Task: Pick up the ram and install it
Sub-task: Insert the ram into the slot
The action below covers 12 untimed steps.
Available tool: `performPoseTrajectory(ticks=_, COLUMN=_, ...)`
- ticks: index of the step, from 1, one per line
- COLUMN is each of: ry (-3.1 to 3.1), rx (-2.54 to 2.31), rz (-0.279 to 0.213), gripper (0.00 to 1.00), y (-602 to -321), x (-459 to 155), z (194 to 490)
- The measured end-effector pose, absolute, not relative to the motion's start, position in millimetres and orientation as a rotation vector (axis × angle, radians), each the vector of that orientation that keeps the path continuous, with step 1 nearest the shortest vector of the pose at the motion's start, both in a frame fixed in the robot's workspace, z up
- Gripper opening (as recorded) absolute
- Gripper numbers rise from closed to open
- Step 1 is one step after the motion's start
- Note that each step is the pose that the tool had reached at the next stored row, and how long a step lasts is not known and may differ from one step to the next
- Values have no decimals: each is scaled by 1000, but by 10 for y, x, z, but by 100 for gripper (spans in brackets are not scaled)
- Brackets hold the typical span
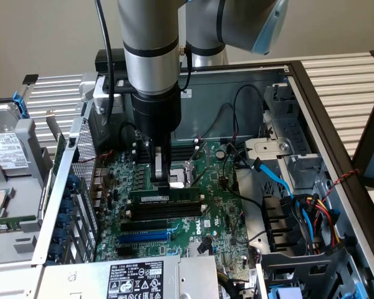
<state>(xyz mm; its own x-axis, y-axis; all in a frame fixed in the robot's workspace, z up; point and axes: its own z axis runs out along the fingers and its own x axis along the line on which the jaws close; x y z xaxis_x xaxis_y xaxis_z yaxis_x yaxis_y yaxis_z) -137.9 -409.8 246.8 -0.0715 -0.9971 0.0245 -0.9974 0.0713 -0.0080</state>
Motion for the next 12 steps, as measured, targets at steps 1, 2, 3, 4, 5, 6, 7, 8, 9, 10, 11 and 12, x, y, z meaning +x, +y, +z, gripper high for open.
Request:
performPoseTrajectory(ticks=1, ry=-2290, rx=2132, rz=37, gripper=12, y=-4098, x=-1379, z=2454)
performPoseTrajectory(ticks=2, ry=-2289, rx=2131, rz=40, gripper=12, y=-4098, x=-1379, z=2436)
performPoseTrajectory(ticks=3, ry=-2289, rx=2131, rz=40, gripper=12, y=-4099, x=-1379, z=2436)
performPoseTrajectory(ticks=4, ry=-2289, rx=2131, rz=40, gripper=12, y=-4098, x=-1379, z=2436)
performPoseTrajectory(ticks=5, ry=-2289, rx=2131, rz=40, gripper=12, y=-4098, x=-1379, z=2436)
performPoseTrajectory(ticks=6, ry=-2289, rx=2131, rz=40, gripper=12, y=-4098, x=-1379, z=2431)
performPoseTrajectory(ticks=7, ry=-2289, rx=2132, rz=40, gripper=12, y=-4098, x=-1379, z=2418)
performPoseTrajectory(ticks=8, ry=-2289, rx=2131, rz=42, gripper=12, y=-4098, x=-1379, z=2412)
performPoseTrajectory(ticks=9, ry=-2289, rx=2131, rz=42, gripper=12, y=-4099, x=-1379, z=2414)
performPoseTrajectory(ticks=10, ry=-2289, rx=2131, rz=42, gripper=12, y=-4098, x=-1379, z=2413)
performPoseTrajectory(ticks=11, ry=-2289, rx=2131, rz=42, gripper=12, y=-4099, x=-1379, z=2413)
performPoseTrajectory(ticks=12, ry=-2289, rx=2131, rz=42, gripper=12, y=-4098, x=-1379, z=2403)
